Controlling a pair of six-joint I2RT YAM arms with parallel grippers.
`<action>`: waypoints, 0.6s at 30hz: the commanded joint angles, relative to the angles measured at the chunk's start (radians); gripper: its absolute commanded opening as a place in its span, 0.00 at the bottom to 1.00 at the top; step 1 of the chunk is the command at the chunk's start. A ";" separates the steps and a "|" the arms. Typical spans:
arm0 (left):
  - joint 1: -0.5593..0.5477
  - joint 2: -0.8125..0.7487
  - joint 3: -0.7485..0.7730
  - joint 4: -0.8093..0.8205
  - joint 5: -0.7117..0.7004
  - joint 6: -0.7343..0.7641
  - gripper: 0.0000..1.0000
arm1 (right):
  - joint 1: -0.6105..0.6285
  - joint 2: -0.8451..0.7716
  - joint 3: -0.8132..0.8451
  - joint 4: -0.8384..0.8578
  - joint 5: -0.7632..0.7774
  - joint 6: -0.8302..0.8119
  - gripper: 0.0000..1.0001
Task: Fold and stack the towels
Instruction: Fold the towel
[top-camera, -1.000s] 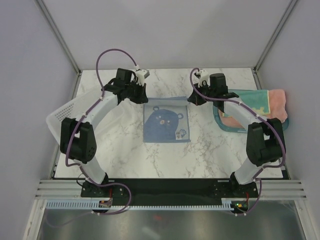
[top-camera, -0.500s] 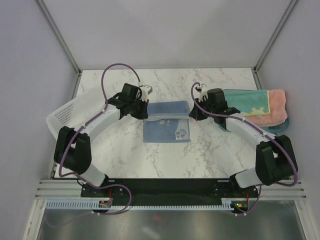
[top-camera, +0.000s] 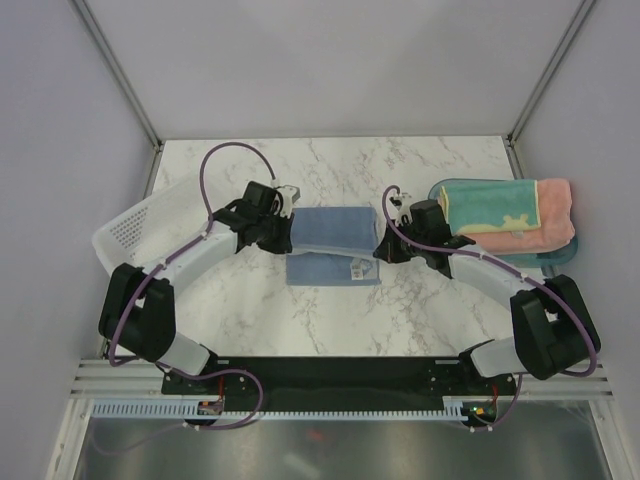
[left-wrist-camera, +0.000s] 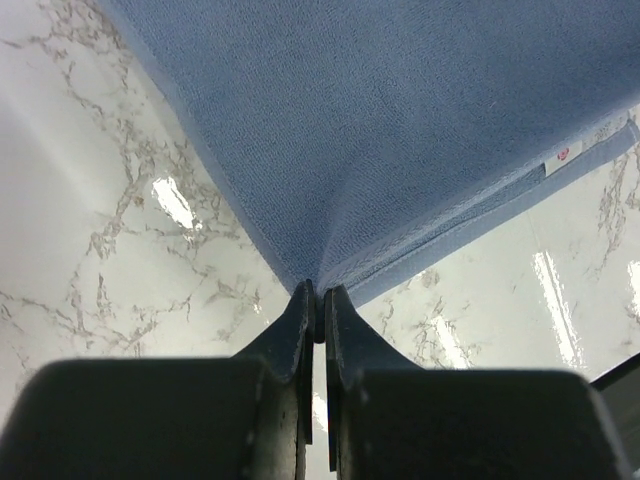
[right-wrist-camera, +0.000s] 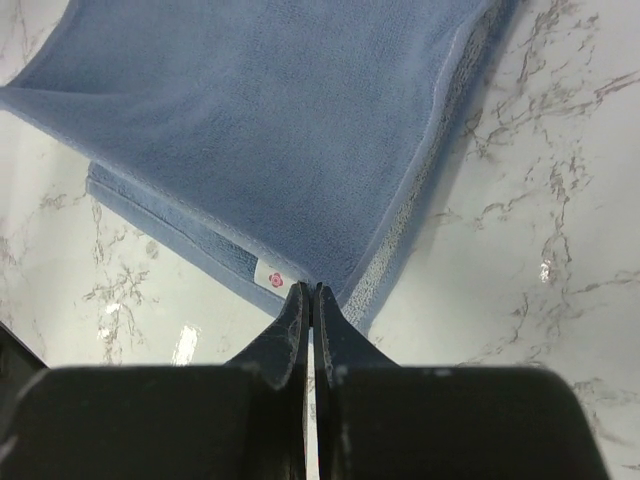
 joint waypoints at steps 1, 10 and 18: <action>-0.001 -0.040 -0.019 -0.007 -0.047 -0.048 0.02 | -0.001 -0.021 0.006 0.042 0.008 0.018 0.00; -0.018 -0.014 -0.048 -0.016 -0.060 -0.080 0.02 | 0.002 -0.040 -0.030 0.009 0.034 -0.007 0.00; -0.047 0.029 -0.046 -0.059 -0.118 -0.095 0.02 | 0.004 -0.031 -0.042 0.002 0.059 -0.019 0.00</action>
